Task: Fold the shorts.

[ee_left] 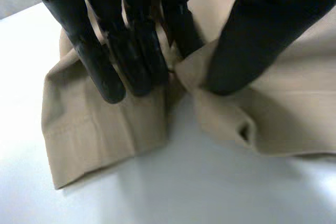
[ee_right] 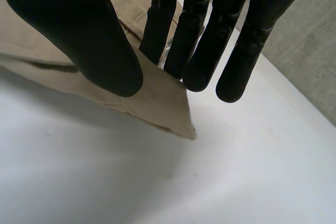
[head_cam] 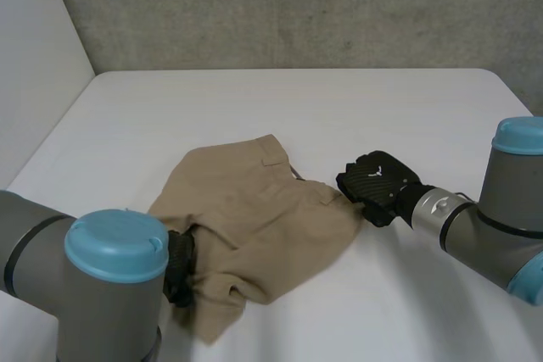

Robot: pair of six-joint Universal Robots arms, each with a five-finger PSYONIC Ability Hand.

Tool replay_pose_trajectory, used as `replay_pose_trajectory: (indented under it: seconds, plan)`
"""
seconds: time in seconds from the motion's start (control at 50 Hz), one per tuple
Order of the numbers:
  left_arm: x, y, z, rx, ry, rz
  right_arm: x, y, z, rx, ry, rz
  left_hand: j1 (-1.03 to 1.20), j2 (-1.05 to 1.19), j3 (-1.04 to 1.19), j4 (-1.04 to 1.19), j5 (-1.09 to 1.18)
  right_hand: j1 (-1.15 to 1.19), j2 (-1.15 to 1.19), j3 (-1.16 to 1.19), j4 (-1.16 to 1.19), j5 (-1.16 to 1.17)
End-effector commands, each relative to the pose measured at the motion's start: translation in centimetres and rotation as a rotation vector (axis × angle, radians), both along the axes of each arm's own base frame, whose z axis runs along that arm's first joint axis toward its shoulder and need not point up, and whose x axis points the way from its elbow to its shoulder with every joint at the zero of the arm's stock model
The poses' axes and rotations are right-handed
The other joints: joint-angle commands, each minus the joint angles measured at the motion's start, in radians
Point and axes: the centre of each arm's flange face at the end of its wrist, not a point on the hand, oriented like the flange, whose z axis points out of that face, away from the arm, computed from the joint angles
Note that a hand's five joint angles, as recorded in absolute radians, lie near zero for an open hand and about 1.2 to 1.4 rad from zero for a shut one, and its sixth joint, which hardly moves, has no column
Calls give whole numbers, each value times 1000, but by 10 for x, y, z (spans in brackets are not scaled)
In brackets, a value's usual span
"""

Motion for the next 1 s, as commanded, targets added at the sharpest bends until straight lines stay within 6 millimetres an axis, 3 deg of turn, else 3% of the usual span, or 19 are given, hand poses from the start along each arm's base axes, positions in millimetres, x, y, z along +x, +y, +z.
replay_pose_trajectory:
  seconds: [0.02,0.1,0.18,0.2,0.24,0.26,0.28,0.32,0.34,0.36,0.44,0.5,0.56,0.64,0.7,0.78,0.82,0.88,1.0]
  plan:
    - [-4,-11,9,-40,9,-2,9,20,10,71,47,-3,487,490,500,490,500,466,221,219,209,277]
    - [-2,-34,22,-100,-49,-7,12,14,22,39,70,-46,487,490,500,490,500,466,221,219,209,277]
    - [1,-77,51,-227,-92,24,23,-2,49,-70,42,-77,487,490,500,490,500,466,221,219,209,277]
    - [1,-98,71,-303,-89,43,24,-7,57,-97,28,-88,487,490,500,490,500,466,221,219,209,277]
    - [3,-119,93,-389,-80,58,29,-16,74,-162,-2,-105,487,490,500,490,500,466,221,219,209,277]
    - [4,-129,106,-435,-73,64,35,-23,93,-230,-48,-121,487,490,500,490,500,466,221,219,209,277]
    - [3,-145,131,-532,-59,53,40,-26,104,-268,-84,-129,487,490,500,490,500,466,221,219,209,277]
    - [1,-158,162,-653,-44,39,47,-32,127,-337,-171,-154,487,490,500,490,500,466,221,219,209,277]
    - [-1,-162,178,-721,-32,29,53,-36,152,-405,-283,-184,487,490,500,490,500,466,221,219,209,277]
    - [-4,-168,209,-860,-11,11,55,-37,166,-439,-346,-198,487,490,500,490,500,466,221,219,209,277]
    - [-3,-166,274,-1188,62,28,46,-38,228,-597,-634,-252,487,490,500,490,500,466,221,219,209,277]
    - [-2,-155,298,-1316,117,44,42,-30,255,-676,-750,-241,487,490,500,490,500,466,221,219,209,277]
    - [-5,-152,290,-1293,111,26,42,-25,255,-668,-746,-234,487,490,500,490,500,466,221,219,209,277]
    - [-15,-144,261,-1204,97,-23,43,-22,234,-585,-685,-242,487,490,500,490,500,466,221,219,209,277]
    - [-16,-139,236,-1129,69,-49,43,-21,212,-497,-622,-249,487,490,500,490,500,301,56,53,43,111]
    - [-14,-133,216,-1069,45,-64,47,-19,174,-333,-513,-247,487,490,500,490,500,-303,-548,-551,-561,-493]
    - [-13,-132,208,-1048,36,-69,54,-12,144,-203,-434,-244,487,490,500,490,500,-574,-819,-821,-831,-764]
    - [-14,-131,205,-1034,32,-75,63,-1,114,-55,-377,-240,487,490,500,490,500,-755,-1000,-1003,-1013,-945]
    - [-14,-129,212,-1033,29,-77,73,10,74,207,-457,-282,487,490,500,490,500,-755,-1000,-1003,-1013,-945]
